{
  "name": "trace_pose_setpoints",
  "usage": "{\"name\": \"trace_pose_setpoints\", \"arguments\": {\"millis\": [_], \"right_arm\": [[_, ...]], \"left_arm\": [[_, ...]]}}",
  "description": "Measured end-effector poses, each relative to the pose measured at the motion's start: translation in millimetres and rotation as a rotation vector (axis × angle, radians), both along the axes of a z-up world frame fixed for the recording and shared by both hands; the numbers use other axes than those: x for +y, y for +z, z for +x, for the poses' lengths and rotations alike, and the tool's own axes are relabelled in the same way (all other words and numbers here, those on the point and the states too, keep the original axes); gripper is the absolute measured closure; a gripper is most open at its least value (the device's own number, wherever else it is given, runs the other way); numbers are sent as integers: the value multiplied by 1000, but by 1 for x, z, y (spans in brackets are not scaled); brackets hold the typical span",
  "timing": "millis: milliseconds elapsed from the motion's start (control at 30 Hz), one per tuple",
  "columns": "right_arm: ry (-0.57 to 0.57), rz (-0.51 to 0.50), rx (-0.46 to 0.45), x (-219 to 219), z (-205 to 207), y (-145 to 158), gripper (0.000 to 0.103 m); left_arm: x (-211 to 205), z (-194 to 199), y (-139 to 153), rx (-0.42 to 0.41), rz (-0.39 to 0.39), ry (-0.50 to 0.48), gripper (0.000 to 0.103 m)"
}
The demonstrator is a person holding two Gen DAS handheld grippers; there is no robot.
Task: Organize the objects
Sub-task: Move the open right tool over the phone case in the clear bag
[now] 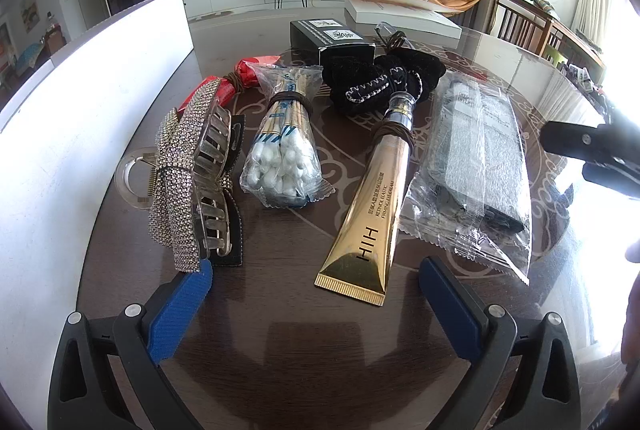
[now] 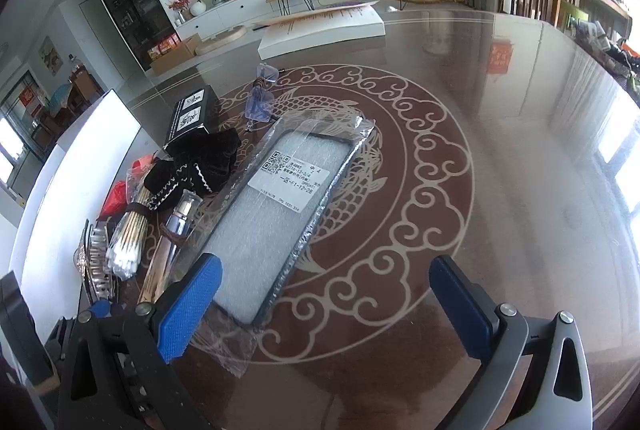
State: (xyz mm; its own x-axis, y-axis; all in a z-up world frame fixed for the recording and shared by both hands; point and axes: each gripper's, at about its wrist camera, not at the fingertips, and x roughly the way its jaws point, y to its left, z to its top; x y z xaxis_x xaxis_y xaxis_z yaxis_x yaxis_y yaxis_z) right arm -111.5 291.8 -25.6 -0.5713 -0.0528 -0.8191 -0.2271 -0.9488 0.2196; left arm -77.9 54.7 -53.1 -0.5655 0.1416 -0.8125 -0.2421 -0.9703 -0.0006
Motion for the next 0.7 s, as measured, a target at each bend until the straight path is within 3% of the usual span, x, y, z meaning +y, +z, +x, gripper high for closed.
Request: {"name": "trace_pose_setpoints", "arguments": {"millis": [167, 233, 467, 700], "right_arm": [[55, 43, -99, -25, -54, -24, 0], [87, 129, -106, -41, -59, -29, 0], [164, 166, -3, -42, -40, -33, 0], [137, 174, 25, -21, -14, -33, 0]], "left_arm": [[0, 0, 0, 0, 0, 0, 0], [0, 0, 0, 0, 0, 0, 0], [0, 0, 0, 0, 0, 0, 0], [0, 0, 0, 0, 0, 0, 0]]}}
